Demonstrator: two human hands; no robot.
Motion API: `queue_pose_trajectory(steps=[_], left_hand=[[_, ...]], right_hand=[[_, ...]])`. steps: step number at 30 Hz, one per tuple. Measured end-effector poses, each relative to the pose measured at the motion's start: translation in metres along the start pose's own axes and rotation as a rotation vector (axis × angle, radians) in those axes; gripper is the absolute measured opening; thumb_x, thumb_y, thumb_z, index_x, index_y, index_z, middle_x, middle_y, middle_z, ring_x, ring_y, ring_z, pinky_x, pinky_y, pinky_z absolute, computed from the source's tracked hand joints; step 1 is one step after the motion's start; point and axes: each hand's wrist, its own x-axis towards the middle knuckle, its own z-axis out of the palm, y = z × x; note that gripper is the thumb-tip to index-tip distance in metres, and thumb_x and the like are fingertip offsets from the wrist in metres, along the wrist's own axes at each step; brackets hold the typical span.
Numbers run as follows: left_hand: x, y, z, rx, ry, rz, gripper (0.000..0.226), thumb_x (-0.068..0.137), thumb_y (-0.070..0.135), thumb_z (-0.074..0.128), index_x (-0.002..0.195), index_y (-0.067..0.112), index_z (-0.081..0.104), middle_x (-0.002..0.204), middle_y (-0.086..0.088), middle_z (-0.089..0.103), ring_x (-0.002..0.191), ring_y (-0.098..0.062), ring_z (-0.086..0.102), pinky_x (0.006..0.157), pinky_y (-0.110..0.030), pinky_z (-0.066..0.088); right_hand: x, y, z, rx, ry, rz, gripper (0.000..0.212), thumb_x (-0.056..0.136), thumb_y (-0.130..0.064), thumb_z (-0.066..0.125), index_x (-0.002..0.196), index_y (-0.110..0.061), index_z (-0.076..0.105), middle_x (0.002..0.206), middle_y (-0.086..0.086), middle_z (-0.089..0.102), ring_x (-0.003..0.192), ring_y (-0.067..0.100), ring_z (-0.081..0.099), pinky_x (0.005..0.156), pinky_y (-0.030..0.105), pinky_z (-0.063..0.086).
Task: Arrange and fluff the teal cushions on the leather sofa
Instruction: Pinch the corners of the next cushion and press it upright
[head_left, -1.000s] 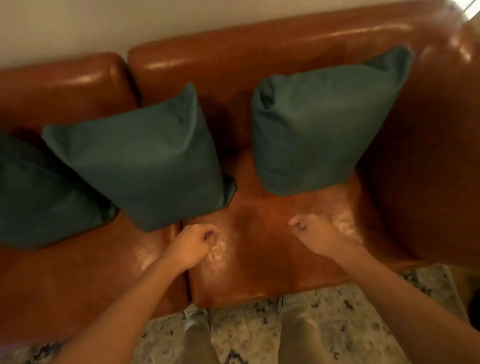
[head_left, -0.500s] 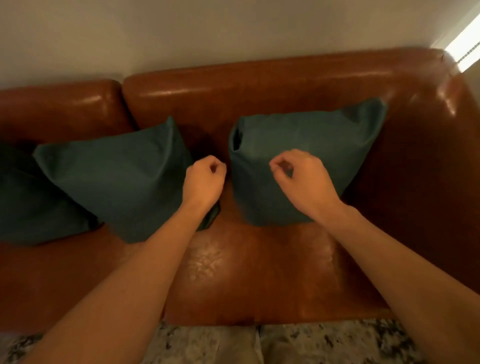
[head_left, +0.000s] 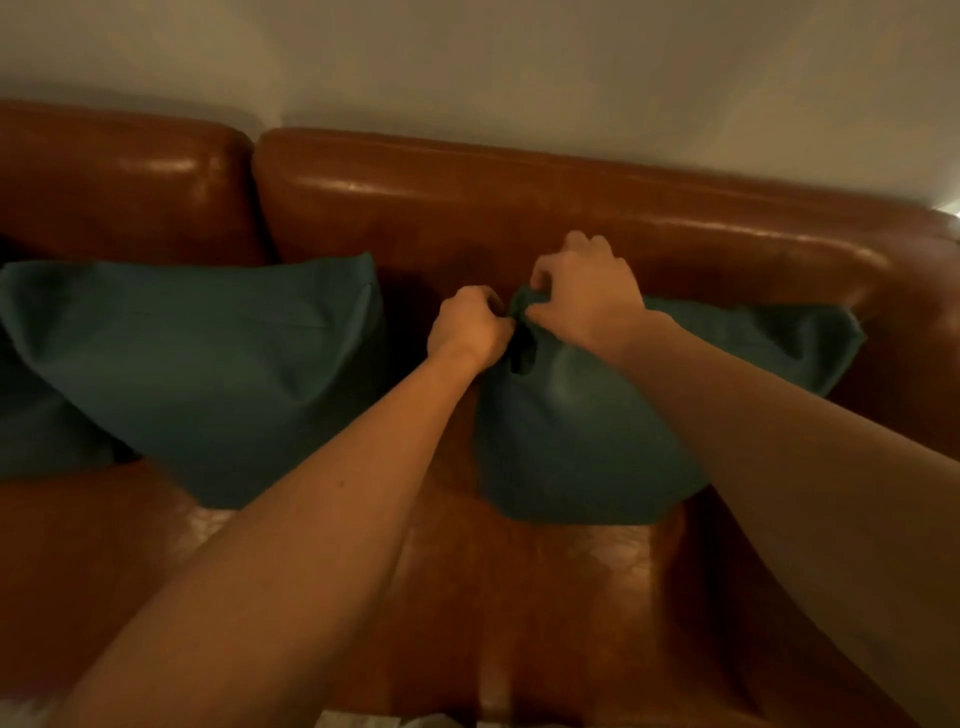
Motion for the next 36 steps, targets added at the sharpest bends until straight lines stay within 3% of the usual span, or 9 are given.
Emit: queue_pose_trajectory(steps=[2,8,16,20,22,25,27,32,36], left_hand=[[0.002,-0.008,0.0,-0.041,0.028,0.007,0.007,0.086,0.023,0.062,0.09,0.025,0.066,0.099,-0.005,0.069,0.091,-0.024,0.065,0.081,-0.042,0.057],[0.001,-0.03,-0.002,-0.226,0.068,0.016,0.017,0.094,0.028,0.059,0.09,0.02,0.073,0.085,0.0,0.072,0.077,-0.015,0.067,0.076,-0.036,0.057],[-0.01,-0.041,0.006,-0.567,0.003,-0.057,0.023,0.099,0.024,0.051,0.088,0.019,0.07,0.093,0.0,0.072,0.09,-0.014,0.067,0.081,-0.031,0.052],[-0.012,-0.042,0.004,-0.256,0.147,0.137,0.012,0.095,0.026,0.057,0.098,0.016,0.064,0.101,-0.001,0.058,0.089,-0.011,0.056,0.086,-0.028,0.046],[-0.014,-0.035,0.0,-0.135,0.217,0.269,0.017,0.088,0.027,0.066,0.099,0.018,0.057,0.103,0.004,0.05,0.089,-0.01,0.053,0.081,-0.024,0.045],[-0.012,-0.022,-0.003,0.084,0.191,0.452,0.029,0.083,0.028,0.071,0.103,0.02,0.052,0.108,0.005,0.045,0.097,-0.013,0.048,0.081,-0.025,0.042],[-0.007,-0.017,-0.003,0.196,0.181,0.532,0.025,0.083,0.026,0.071,0.1,0.018,0.054,0.105,0.003,0.046,0.098,-0.015,0.045,0.084,-0.029,0.041],[-0.002,-0.013,-0.003,0.146,0.117,0.608,0.008,0.088,0.023,0.066,0.088,0.015,0.063,0.094,0.007,0.048,0.092,-0.011,0.04,0.08,-0.017,0.029],[0.004,-0.001,-0.01,-0.032,-0.033,0.511,0.011,0.093,0.019,0.06,0.083,0.021,0.063,0.089,0.011,0.049,0.093,-0.008,0.045,0.08,-0.011,0.029]], right_hand=[[0.006,0.003,0.006,-0.051,-0.055,0.045,0.024,0.086,-0.033,0.066,0.107,-0.023,0.064,0.123,0.009,0.047,0.12,0.033,0.041,0.096,0.047,0.039],[0.0,0.022,0.015,0.101,0.053,0.043,0.013,0.087,-0.032,0.069,0.097,-0.024,0.068,0.106,0.003,0.049,0.113,0.031,0.045,0.091,0.045,0.039],[-0.008,0.033,0.017,0.316,0.171,-0.08,0.019,0.09,-0.036,0.065,0.095,-0.02,0.074,0.096,0.0,0.049,0.098,0.02,0.045,0.088,0.045,0.043],[-0.004,0.035,0.019,0.329,0.176,-0.108,0.026,0.093,-0.036,0.06,0.089,-0.014,0.074,0.09,0.001,0.048,0.095,0.021,0.045,0.084,0.044,0.042],[-0.001,0.037,0.018,0.315,0.169,-0.12,0.029,0.094,-0.036,0.059,0.087,-0.012,0.073,0.089,0.002,0.048,0.095,0.024,0.046,0.082,0.043,0.041],[0.0,0.04,0.018,0.295,0.142,-0.137,0.03,0.095,-0.036,0.058,0.082,-0.012,0.071,0.087,0.002,0.047,0.092,0.023,0.045,0.079,0.041,0.04],[0.0,0.042,0.019,0.301,0.124,-0.145,0.032,0.095,-0.037,0.057,0.08,-0.012,0.07,0.085,0.001,0.046,0.09,0.021,0.044,0.077,0.039,0.038],[-0.002,0.05,0.018,0.369,0.125,-0.09,0.025,0.094,-0.038,0.058,0.076,-0.022,0.064,0.079,-0.005,0.043,0.087,0.02,0.048,0.074,0.033,0.032],[-0.011,0.048,0.01,0.341,0.283,-0.209,0.016,0.087,-0.034,0.066,0.097,-0.023,0.063,0.094,-0.002,0.052,0.096,0.022,0.052,0.082,0.041,0.043]])
